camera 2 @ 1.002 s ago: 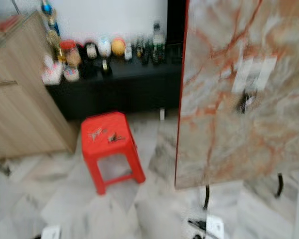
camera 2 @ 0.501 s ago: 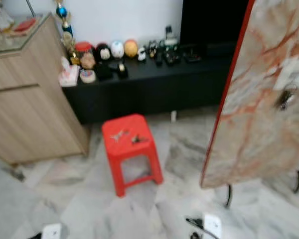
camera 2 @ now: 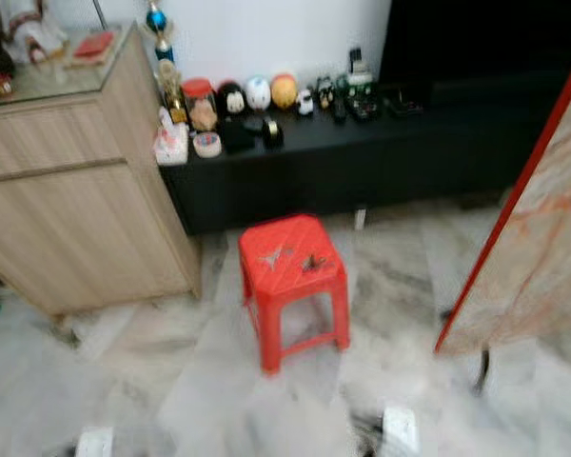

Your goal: Hang keys on a hook

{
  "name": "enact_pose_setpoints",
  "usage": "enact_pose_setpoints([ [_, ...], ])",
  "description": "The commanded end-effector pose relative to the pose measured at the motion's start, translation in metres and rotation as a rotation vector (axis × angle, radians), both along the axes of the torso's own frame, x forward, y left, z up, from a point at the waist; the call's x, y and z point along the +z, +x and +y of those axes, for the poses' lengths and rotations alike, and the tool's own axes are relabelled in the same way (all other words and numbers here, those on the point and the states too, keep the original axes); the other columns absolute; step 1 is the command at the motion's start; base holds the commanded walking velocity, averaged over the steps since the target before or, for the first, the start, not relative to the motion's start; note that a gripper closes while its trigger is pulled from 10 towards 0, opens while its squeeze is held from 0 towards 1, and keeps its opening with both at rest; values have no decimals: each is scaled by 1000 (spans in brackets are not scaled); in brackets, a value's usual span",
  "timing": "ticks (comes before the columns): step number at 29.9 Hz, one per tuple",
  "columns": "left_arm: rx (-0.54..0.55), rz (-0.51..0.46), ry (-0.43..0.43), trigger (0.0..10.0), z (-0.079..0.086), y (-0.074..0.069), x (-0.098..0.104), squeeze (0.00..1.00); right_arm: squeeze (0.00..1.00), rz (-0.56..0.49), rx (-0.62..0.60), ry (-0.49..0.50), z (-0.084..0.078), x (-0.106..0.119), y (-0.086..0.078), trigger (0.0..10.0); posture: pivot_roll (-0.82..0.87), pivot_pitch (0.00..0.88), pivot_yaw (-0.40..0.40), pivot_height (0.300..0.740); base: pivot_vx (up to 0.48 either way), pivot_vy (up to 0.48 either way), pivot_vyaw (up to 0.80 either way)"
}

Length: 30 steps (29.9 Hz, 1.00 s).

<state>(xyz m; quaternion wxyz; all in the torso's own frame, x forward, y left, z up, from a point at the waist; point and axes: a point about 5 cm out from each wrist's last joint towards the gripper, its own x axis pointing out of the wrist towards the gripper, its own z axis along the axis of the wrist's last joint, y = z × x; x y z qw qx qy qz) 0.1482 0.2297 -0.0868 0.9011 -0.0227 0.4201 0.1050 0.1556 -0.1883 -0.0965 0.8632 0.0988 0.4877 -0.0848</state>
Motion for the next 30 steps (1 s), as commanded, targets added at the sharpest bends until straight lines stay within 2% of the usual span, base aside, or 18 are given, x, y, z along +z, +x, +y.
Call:
enact_pose_setpoints([
  [1, -5, 2, 17, 10000, 5, -1, 1, 0, 0, -19, 5, 7, 5, 2, 7, 10000, 51, 48, 8, 722, 0, 0, 0],
  [14, -1, -7, 25, 10000, 3, 1, 1, 0, 0, -30, 14, 10, 5, 3, 9, 10000, 49, 64, 8, 722, 0, 0, 0],
  [18, 1, -8, 27, 10000, 4, 0, 2, 0, 0, -39, 46, -9, 6, 4, 10, 10000, 49, 55, 7, 722, 0, 0, 709],
  [20, 1, -7, 29, 10000, 4, 0, 2, 0, 0, -34, 40, -7, 6, 4, 10, 10000, 49, 49, 7, 722, 240, 0, 800],
  [30, -2, -20, 32, 10000, 5, 4, 3, 0, 0, -47, 6, 12, 7, 4, 10, 10000, 48, 46, 7, 722, 270, 0, 0],
])
